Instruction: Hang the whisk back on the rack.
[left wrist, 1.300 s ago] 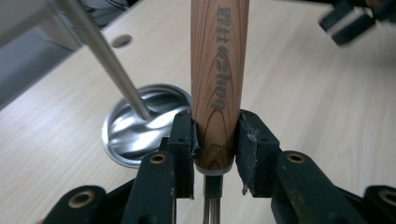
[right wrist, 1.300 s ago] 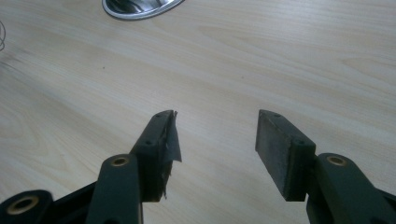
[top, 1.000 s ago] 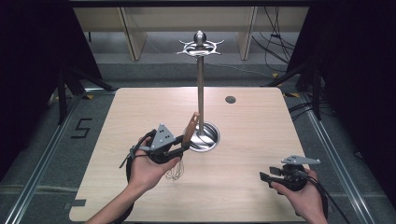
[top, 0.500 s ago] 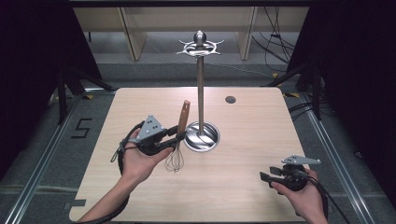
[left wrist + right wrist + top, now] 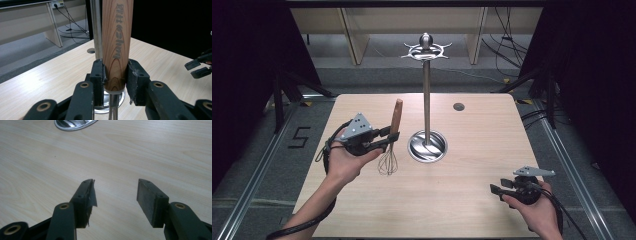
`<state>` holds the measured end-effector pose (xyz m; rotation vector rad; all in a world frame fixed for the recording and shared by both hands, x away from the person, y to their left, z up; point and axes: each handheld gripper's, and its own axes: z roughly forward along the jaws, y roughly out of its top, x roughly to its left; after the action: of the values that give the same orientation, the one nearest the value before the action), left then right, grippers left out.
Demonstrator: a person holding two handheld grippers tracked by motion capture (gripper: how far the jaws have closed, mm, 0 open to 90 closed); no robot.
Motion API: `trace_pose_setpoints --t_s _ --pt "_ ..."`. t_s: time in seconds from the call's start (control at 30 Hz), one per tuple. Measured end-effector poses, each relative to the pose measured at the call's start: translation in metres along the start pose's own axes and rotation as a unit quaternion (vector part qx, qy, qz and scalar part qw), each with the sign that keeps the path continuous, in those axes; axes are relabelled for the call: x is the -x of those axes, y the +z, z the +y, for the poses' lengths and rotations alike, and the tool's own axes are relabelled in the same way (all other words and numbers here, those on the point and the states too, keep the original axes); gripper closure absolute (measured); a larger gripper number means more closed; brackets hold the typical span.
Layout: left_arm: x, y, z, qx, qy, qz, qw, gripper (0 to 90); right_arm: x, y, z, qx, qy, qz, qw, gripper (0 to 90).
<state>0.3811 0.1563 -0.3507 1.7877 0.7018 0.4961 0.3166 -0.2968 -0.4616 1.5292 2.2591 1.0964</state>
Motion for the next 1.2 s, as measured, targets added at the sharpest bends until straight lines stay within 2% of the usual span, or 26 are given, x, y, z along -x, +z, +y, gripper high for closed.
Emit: trace_pose_setpoints --t_s 0.1,0.33,0.6,0.7,0.83,0.87,1.2 --pt "-0.002 0.0 0.0 0.004 0.002 -0.004 1.0 68.3 0.0 -0.001 0.0 -0.002 0.0 -0.002 1.0 48.1" --pt "0.002 -0.004 0.007 0.011 -0.01 0.008 0.9999 68.3 0.0 0.0 0.0 -0.001 -0.002 -0.003 1.0 48.1" --pt "0.023 -0.001 0.022 0.039 -0.021 0.054 0.9975 68.3 0.0 0.0 0.0 -0.001 -0.002 -0.004 1.0 48.1" --pt "0.032 0.002 0.029 0.048 -0.028 0.061 0.9966 68.3 0.0 0.0 0.0 -0.001 -0.002 -0.004 1.0 48.1" --pt "0.041 0.006 0.037 0.05 -0.024 0.07 0.996 68.3 -0.001 0.0 0.0 0.0 -0.001 -0.002 1.0 48.1" --pt "0.044 0.007 0.04 0.05 -0.025 0.079 0.9953 68.2 -0.001 -0.001 0.0 -0.002 0.0 -0.004 1.0 48.1" --pt "0.055 0.012 0.05 0.047 -0.032 0.104 0.9929 68.3 0.0 -0.001 0.0 -0.001 -0.001 -0.003 1.0 48.1"
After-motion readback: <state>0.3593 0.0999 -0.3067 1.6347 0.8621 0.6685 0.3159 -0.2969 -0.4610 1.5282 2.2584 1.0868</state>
